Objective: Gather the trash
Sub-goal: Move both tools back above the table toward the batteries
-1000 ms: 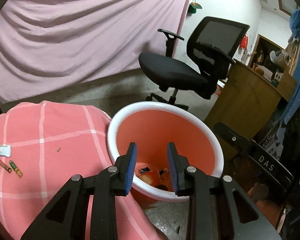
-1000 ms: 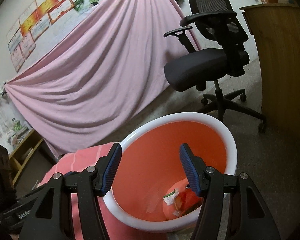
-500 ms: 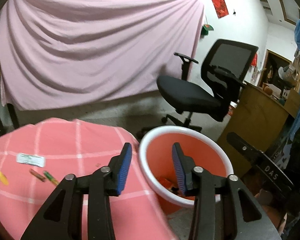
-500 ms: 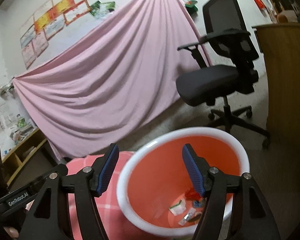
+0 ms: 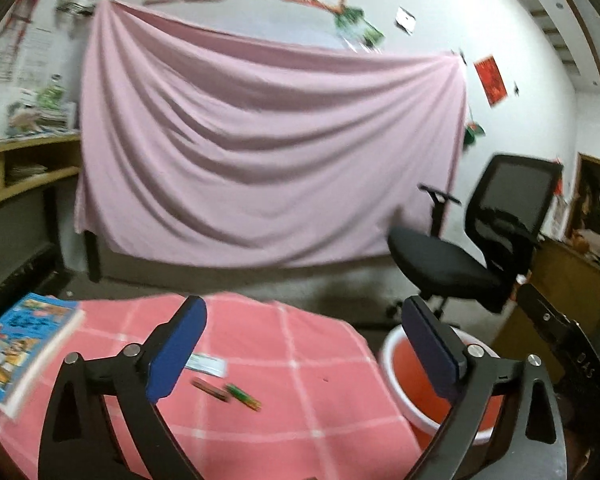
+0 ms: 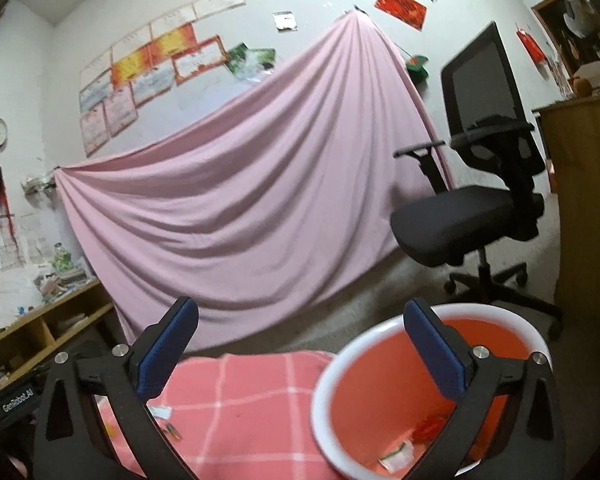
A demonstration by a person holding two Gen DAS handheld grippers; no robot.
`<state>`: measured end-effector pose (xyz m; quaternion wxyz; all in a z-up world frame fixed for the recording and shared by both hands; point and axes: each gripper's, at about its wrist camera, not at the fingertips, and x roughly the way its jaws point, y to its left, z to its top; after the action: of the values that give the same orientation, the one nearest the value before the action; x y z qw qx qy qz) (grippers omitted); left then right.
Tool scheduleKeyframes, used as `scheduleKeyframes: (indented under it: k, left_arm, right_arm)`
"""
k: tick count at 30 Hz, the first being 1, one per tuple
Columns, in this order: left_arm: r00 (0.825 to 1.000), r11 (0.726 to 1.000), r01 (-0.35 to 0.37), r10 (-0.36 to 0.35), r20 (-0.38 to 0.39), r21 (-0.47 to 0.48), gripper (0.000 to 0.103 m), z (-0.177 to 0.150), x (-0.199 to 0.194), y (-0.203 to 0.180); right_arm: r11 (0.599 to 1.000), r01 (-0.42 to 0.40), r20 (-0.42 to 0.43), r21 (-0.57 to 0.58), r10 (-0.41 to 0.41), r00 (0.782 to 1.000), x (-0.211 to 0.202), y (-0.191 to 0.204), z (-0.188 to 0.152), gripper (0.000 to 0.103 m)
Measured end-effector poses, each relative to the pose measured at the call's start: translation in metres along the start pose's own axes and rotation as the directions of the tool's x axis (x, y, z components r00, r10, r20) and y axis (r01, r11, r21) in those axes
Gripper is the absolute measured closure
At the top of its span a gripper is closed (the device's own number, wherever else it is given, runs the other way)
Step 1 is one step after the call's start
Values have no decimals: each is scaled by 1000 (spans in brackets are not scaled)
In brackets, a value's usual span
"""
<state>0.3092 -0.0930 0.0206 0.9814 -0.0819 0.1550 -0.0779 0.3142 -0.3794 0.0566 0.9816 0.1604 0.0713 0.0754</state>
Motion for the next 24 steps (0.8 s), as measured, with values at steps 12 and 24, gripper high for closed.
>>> scheduleKeyframes:
  k: [12,24]
  left_arm:
    - [976,993,-115,114,185,-8,2,-19,-50,72]
    - [959,981,-190,177,221,38,2,-30,-67,110]
  right_arm:
    - [985,-100,93,-141,114,989,-5,68,-19,0]
    - [951,-151,57,-272,172,983,3,106,-44,0]
